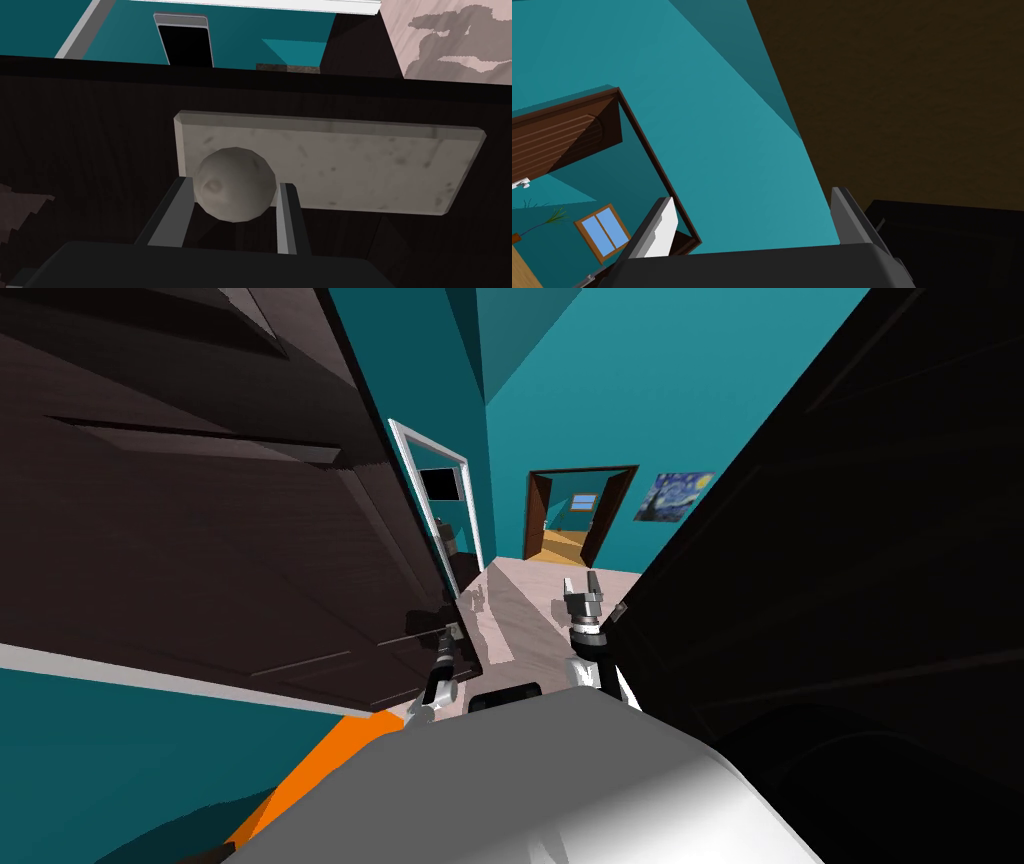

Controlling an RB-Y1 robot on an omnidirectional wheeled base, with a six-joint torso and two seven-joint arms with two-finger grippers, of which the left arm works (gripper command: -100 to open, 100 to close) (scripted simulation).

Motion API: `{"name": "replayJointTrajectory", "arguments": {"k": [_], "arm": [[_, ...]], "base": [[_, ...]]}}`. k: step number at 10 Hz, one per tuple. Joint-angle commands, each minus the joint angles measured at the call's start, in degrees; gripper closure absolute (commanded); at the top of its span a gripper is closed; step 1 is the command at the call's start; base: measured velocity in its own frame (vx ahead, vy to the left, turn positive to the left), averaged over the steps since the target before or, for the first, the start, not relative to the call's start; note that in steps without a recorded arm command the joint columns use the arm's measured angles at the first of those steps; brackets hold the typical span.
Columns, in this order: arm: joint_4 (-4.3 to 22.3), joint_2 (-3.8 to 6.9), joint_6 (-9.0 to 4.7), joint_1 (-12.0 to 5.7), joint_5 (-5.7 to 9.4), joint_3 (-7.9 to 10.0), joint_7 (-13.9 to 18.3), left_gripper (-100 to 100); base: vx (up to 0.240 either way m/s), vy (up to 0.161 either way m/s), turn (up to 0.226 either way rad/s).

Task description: Push the door open

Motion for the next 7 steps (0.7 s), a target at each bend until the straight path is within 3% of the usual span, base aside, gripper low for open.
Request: {"name": "replayJointTrajectory", "arguments": {"k": [1,7], "arm": [[0.0,0.0,0.0,0.0,0.0,0.0,0.0,100],[0.53,0.65,-0.45,0.07,1.92,3.49,-1.13,100]], "base": [[0.074,-0.039,0.037],[0.174,-0.056,0.048]]}}
